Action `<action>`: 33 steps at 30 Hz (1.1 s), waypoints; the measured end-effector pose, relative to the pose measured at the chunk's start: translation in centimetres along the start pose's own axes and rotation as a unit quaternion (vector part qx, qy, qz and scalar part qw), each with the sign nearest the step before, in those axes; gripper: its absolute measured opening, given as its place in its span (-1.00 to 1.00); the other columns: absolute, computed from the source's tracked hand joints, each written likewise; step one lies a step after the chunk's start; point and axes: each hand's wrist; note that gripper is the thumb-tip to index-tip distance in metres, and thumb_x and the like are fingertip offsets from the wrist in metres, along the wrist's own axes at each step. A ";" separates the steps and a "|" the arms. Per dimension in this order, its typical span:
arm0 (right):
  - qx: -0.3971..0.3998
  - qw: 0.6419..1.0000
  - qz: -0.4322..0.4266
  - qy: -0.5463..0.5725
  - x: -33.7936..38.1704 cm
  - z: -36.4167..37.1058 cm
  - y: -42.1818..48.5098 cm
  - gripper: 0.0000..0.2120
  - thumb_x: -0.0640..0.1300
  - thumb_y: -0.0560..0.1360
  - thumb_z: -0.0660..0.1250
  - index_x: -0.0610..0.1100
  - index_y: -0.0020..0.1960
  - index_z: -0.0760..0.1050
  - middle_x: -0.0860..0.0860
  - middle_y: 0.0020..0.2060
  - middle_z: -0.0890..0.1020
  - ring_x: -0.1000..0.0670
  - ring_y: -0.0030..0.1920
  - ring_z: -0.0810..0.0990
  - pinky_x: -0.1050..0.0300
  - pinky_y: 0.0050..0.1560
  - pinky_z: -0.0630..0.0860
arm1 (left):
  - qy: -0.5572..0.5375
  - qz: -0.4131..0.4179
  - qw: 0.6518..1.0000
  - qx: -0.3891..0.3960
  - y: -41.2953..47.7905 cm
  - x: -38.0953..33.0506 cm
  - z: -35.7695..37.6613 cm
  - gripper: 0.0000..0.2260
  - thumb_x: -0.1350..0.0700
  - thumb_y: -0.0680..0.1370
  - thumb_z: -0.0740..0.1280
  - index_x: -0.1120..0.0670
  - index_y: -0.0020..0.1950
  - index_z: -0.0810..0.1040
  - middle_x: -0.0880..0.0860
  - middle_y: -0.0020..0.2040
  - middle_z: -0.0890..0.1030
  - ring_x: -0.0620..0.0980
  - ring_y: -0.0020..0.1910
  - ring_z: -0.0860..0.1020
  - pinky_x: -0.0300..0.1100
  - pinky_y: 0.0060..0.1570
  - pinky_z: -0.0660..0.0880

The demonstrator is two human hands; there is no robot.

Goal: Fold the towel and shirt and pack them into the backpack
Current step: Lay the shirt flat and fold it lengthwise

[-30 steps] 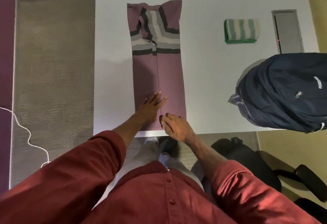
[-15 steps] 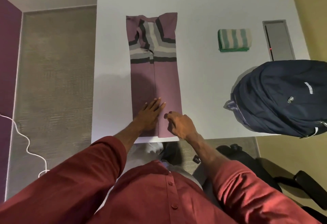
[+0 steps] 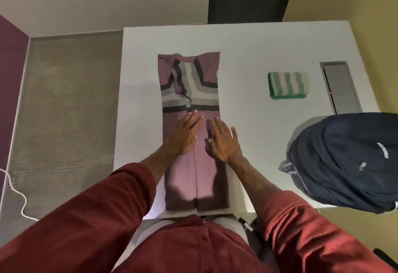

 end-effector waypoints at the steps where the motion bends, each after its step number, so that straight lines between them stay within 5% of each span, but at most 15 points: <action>1: 0.004 1.000 0.007 0.002 -0.1 -0.4 1.2 -0.30 0.27 0.73 -0.05 0.01 0.76 -0.14 -0.01 0.75 -0.05 -0.09 0.73 -0.02 -0.35 0.68 -0.08 | -0.001 -0.003 1.000 -0.006 0.9 0.6 -0.6 -0.28 0.00 0.71 0.30 0.05 0.77 -0.01 0.17 0.76 -0.07 0.25 0.74 -0.03 0.37 0.62 0.16; 14: 0.008 1.000 -0.003 0.024 -3.6 -5.6 16.1 -0.32 0.26 0.75 -0.08 -0.02 0.76 -0.12 -0.02 0.75 -0.06 -0.10 0.74 -0.04 -0.25 0.66 -0.22 | 0.023 -0.054 0.997 -0.049 14.5 7.0 -6.1 -0.29 0.00 0.73 0.23 0.02 0.77 -0.10 0.15 0.77 -0.06 0.21 0.74 -0.02 0.39 0.62 0.13; 22: -0.031 0.998 -0.043 0.038 -6.4 -8.3 25.1 -0.35 0.18 0.74 -0.05 -0.09 0.75 0.04 -0.10 0.72 0.15 -0.15 0.70 0.16 -0.36 0.65 0.01 | -0.013 -0.085 0.994 -0.070 23.8 10.1 -8.2 -0.35 0.03 0.73 0.20 0.10 0.76 0.01 0.14 0.77 -0.05 0.23 0.72 0.08 0.35 0.61 0.10; 25: -0.066 0.991 -0.060 0.102 -6.6 -9.9 27.5 -0.43 0.09 0.73 0.01 -0.10 0.69 0.23 -0.08 0.62 0.39 -0.15 0.59 0.36 -0.38 0.61 0.16 | -0.084 -0.126 0.986 -0.074 26.5 10.4 -8.5 -0.37 -0.01 0.72 0.24 0.14 0.74 0.13 0.18 0.70 0.23 0.25 0.69 0.18 0.32 0.64 0.14; 30: -0.091 0.988 -0.093 0.082 -9.0 -11.9 33.1 -0.37 -0.09 0.54 0.35 -0.10 0.60 0.38 -0.08 0.45 0.56 -0.16 0.49 0.47 -0.27 0.52 0.33 | -0.191 -0.153 0.959 -0.145 28.9 10.9 -8.6 -0.55 -0.08 0.69 0.27 0.17 0.47 0.51 0.19 0.31 0.64 0.20 0.25 0.58 0.15 0.33 0.50; 33: -0.022 0.997 -0.076 0.020 -9.7 -13.6 35.9 -0.50 -0.15 0.46 0.41 -0.06 0.41 0.57 -0.08 0.20 0.63 -0.20 0.34 0.50 -0.12 0.26 0.38 | -0.193 -0.142 0.956 -0.171 28.8 11.0 -9.0 -0.68 -0.05 0.75 0.24 0.19 0.19 0.58 0.16 0.06 0.61 0.02 -0.07 0.52 -0.14 -0.06 0.48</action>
Point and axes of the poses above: each hand's wrist, its own y-axis towards the middle knuckle, its own z-axis out of the palm, x = y × z
